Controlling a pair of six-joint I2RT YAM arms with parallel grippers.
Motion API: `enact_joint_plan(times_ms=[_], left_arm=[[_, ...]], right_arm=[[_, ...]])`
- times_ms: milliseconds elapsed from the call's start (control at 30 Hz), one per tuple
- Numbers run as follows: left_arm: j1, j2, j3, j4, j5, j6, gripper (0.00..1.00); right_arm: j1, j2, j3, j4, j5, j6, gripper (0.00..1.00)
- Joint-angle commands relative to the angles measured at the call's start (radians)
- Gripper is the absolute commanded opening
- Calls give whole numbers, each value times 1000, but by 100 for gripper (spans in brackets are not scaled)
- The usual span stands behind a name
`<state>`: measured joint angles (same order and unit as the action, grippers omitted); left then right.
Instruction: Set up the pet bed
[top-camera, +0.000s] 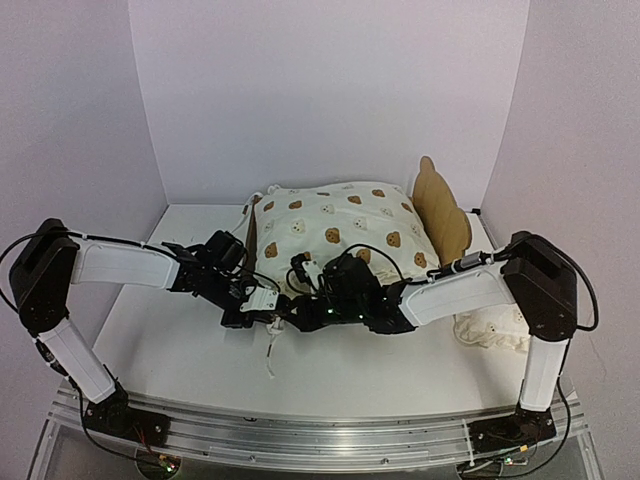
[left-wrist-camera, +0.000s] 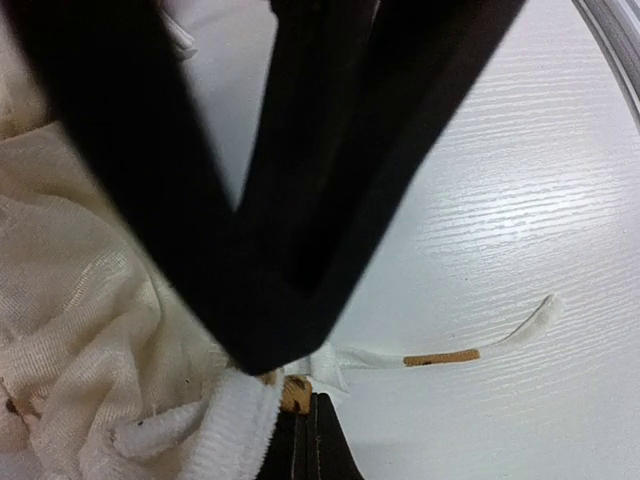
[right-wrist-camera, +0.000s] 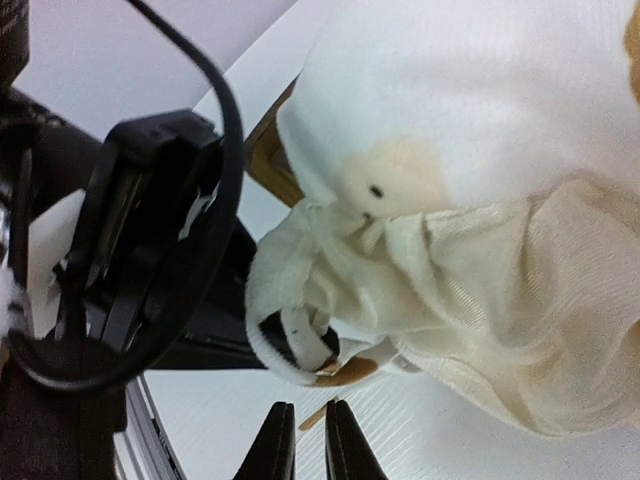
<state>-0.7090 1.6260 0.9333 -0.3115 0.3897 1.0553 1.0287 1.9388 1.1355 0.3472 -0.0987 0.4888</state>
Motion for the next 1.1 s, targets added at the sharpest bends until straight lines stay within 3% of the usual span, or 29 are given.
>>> enact_joint_plan(times_ms=[0, 133, 467, 867, 1067], left_arm=[[-7, -8, -8, -13, 20, 15, 0], [-6, -9, -11, 1, 18, 2, 0], [-6, -9, -10, 16, 5, -15, 0], [-6, -9, -11, 17, 6, -15, 0], [-6, -8, -11, 19, 2, -15, 0]], right_arm=[[-13, 10, 34, 130, 66, 42, 14], [-18, 21, 28, 171, 83, 66, 14], [-18, 91, 45, 236, -52, 138, 15], [-19, 129, 75, 239, 62, 156, 10], [-18, 149, 81, 239, 25, 181, 11]])
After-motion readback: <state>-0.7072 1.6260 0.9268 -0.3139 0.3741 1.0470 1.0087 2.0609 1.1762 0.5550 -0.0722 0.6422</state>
